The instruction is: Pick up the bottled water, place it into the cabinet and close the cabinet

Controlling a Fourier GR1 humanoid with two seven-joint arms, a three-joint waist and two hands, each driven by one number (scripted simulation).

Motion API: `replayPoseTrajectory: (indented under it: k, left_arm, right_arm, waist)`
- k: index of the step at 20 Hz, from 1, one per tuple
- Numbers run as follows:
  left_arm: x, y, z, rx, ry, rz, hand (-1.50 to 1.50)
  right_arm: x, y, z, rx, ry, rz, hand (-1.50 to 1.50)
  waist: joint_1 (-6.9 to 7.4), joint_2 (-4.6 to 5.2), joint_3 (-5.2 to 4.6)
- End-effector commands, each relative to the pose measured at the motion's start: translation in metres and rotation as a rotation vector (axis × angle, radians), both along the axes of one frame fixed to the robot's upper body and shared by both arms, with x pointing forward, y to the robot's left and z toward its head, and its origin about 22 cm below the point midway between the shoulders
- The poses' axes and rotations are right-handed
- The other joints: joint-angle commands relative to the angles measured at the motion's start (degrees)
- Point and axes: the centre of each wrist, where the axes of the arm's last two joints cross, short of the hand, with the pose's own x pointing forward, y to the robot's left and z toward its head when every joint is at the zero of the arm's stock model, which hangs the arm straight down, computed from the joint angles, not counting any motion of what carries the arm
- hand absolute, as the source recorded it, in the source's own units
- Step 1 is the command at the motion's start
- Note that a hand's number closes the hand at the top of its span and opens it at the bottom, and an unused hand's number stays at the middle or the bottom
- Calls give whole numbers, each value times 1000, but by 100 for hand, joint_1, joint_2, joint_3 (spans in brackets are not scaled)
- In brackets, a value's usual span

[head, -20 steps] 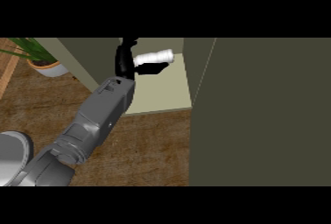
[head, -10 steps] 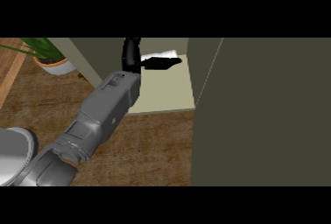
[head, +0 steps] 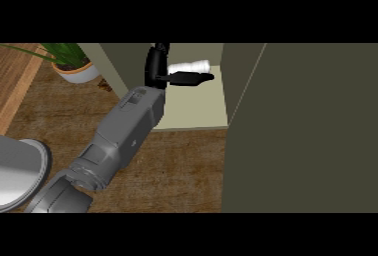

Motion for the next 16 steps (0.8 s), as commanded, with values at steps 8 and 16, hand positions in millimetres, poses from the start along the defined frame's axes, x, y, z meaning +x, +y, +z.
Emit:
replayPoseTrajectory:
  k: [8,16]
  left_arm:
    - [-34,-9,-31,-108,47,-115,-150]
    - [-74,-18,-41,-267,23,-327,-150]
  right_arm:
    - [0,18,19,3,1,-8,-150]
    - [-1,18,30,18,-3,-47,-150]
  waist:
    - [152,-102,0]
    - [290,-100,0]
